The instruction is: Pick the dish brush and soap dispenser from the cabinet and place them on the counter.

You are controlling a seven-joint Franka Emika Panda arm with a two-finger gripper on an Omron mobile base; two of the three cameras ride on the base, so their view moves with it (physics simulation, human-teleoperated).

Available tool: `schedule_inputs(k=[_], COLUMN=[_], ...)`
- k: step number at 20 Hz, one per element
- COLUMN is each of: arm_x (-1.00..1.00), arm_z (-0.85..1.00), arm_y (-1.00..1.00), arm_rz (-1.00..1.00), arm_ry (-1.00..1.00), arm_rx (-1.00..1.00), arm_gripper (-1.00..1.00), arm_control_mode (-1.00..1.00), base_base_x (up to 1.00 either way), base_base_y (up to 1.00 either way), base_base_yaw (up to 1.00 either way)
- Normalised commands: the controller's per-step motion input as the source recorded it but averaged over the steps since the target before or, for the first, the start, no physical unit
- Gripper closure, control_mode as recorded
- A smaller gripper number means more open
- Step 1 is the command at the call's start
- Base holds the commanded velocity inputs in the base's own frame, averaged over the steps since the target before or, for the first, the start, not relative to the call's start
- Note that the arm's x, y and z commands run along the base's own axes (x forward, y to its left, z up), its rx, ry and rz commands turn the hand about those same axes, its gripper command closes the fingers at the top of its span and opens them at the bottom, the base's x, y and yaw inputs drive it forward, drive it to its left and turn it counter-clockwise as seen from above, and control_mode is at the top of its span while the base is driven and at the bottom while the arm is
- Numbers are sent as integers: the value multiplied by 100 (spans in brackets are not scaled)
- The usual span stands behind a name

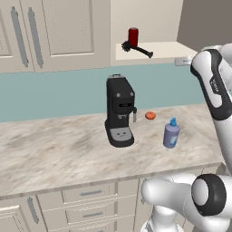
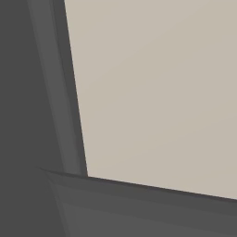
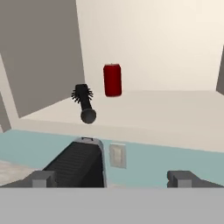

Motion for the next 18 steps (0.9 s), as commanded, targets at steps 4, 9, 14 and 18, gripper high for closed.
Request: schedule_inputs(k=[4,9,14,18], arm_x=[28,38,42,21], arm_z=[44,13,4,17], arm_y=[2,8,10,4], arm_rz=[0,0,0,0], arm_ry=[4,0,0,5], arm_rx=[-1,-4,-3,0], arm_gripper=[-100,-100,-100,-100], arm_control_mode=[-100,-100,-100,-100], base_base_x=[0,0,0,0], base_base_y=[0,0,0,0], base_base_yaw=[0,0,0,0])
